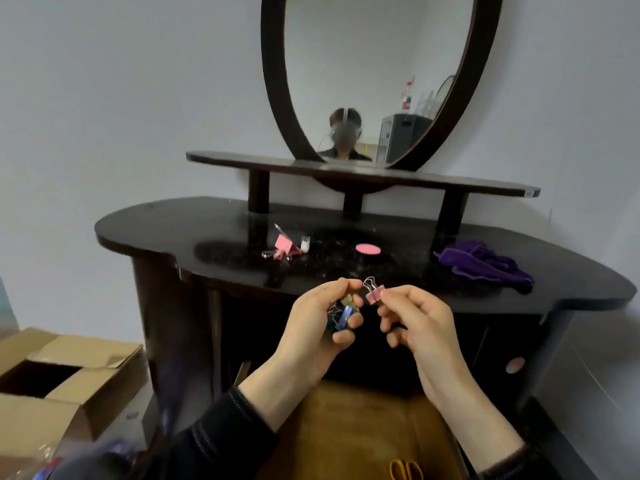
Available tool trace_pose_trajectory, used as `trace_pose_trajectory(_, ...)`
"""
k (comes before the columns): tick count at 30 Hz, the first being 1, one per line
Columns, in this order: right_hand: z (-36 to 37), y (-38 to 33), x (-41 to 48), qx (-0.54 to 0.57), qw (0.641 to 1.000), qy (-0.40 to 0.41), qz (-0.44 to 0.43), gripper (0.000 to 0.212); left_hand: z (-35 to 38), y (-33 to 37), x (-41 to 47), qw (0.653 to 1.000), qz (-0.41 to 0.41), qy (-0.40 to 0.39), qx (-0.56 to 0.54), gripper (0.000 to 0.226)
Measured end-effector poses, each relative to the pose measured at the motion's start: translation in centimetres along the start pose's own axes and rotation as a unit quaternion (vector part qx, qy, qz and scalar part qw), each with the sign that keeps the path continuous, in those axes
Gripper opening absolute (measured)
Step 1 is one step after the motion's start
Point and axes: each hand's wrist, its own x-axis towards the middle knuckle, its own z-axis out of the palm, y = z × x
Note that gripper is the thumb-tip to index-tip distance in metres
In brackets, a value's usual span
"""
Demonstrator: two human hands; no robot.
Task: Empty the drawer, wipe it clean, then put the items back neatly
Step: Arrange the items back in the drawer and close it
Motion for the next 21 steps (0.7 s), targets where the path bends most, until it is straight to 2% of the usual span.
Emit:
trace_pose_trajectory(4, 0.1, 4.1, -4.0, -0.041, 0.999, -0.026, 0.008, 0.023, -3.4, -4.1, -3.2, 0.988, 0.040, 0.011, 0.150, 0.023)
trace_pose_trajectory(6, 0.0, 6.4, -5.1, -0.068, 0.996, -0.045, 0.020, 0.022, -5.1, -6.2, -3.9, 0.976, 0.035, -0.002, 0.213, 0.022)
trace_pose_trajectory(11, -1.4, 12.3, -5.9, -0.126, 0.982, -0.113, 0.089, 0.018, -9.4, -10.3, -3.3, 0.965, -0.057, 0.001, 0.255, 0.032)
trace_pose_trajectory(16, -2.7, 16.3, -5.2, -0.264, 0.929, -0.193, 0.175, 0.022, -12.5, -13.6, -1.7, 0.934, -0.124, 0.008, 0.336, 0.027)
trace_pose_trajectory(18, -3.1, 17.3, -4.6, -0.299, 0.928, -0.161, 0.154, 0.027, -13.2, -14.0, -0.9, 0.914, -0.127, 0.002, 0.384, 0.026)
trace_pose_trajectory(21, -2.8, 16.4, -3.1, -0.292, 0.938, -0.167, 0.085, 0.012, -13.0, -13.1, 0.1, 0.888, -0.108, -0.035, 0.446, 0.025)
